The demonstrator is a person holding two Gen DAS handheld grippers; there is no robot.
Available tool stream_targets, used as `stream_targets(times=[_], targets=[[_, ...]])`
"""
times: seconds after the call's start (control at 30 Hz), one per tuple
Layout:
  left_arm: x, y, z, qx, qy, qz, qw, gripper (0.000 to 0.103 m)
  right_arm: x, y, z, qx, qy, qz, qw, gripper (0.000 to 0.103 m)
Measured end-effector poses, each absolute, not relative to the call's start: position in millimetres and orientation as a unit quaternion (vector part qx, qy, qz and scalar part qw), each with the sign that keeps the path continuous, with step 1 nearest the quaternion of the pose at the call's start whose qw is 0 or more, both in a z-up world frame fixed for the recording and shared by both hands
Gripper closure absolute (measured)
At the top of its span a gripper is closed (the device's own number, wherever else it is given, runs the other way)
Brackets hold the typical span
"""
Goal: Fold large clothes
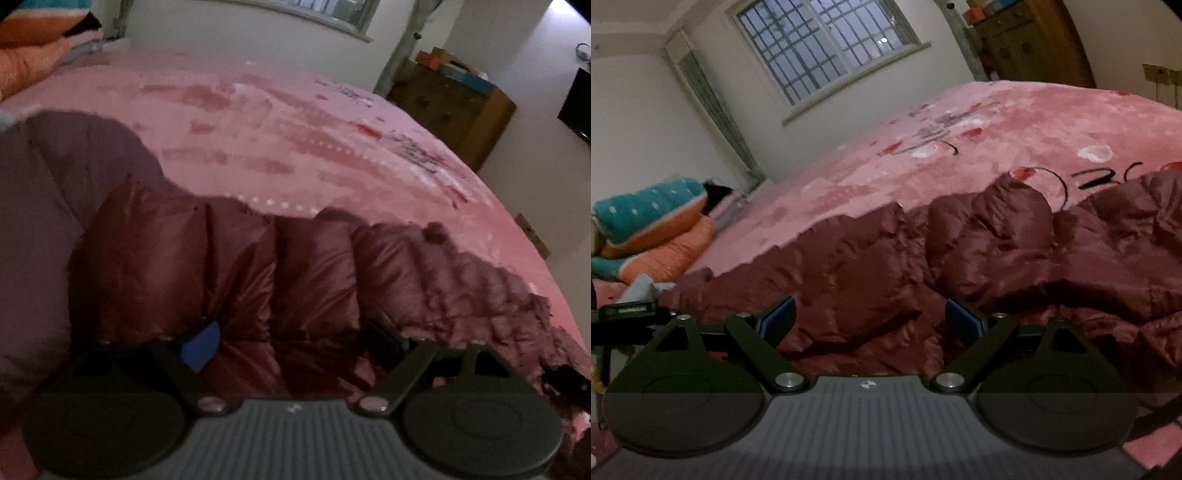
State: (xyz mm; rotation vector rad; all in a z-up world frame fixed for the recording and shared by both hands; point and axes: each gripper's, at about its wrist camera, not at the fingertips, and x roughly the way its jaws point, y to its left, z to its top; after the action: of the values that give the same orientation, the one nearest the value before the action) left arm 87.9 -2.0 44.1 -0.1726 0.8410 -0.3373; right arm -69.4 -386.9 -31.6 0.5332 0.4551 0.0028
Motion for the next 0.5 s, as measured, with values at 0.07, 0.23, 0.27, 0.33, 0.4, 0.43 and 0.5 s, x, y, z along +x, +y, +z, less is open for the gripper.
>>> stream_targets(times=[0.07, 0.23, 0.27, 0.33, 0.4, 0.43, 0.5], targets=[[91.8, -8.1, 32.4, -0.07, 0.405, -0.164, 0.897, 0.017, -67.1, -388.3, -33.5, 0.263, 0.228, -0.005, 0.937, 0.0], [87.0, -11.3, 28.4, -0.051, 0.393, -0.161, 0.904, 0.018, -64.1, -385.4, -35.8, 0.26, 0.237, -0.012, 0.936, 0.0], [81.7, -9.2, 35.9, -0.055, 0.388, -0.161, 0.906, 0.019, -63.8, -384.8, -35.7, 0.258, 0.238, -0.012, 0.936, 0.0], [63.1, -1.3, 58.3, -0.06, 0.365, -0.172, 0.913, 0.021, -64.1, -383.5, -33.7, 0.256, 0.237, -0.008, 0.937, 0.0], [40.1, 10.2, 83.1, -0.058, 0.337, -0.175, 0.923, 0.021, -67.3, -382.2, -32.0, 0.256, 0.233, -0.002, 0.938, 0.0], [26.6, 17.5, 96.5, -0.058, 0.325, -0.173, 0.928, 0.02, -67.3, -381.4, -31.6, 0.255, 0.23, 0.0, 0.939, 0.0], [-2.5, 34.6, 118.1, -0.064, 0.308, -0.17, 0.934, 0.018, -70.8, -380.8, -29.1, 0.255, 0.224, 0.005, 0.941, 0.0]])
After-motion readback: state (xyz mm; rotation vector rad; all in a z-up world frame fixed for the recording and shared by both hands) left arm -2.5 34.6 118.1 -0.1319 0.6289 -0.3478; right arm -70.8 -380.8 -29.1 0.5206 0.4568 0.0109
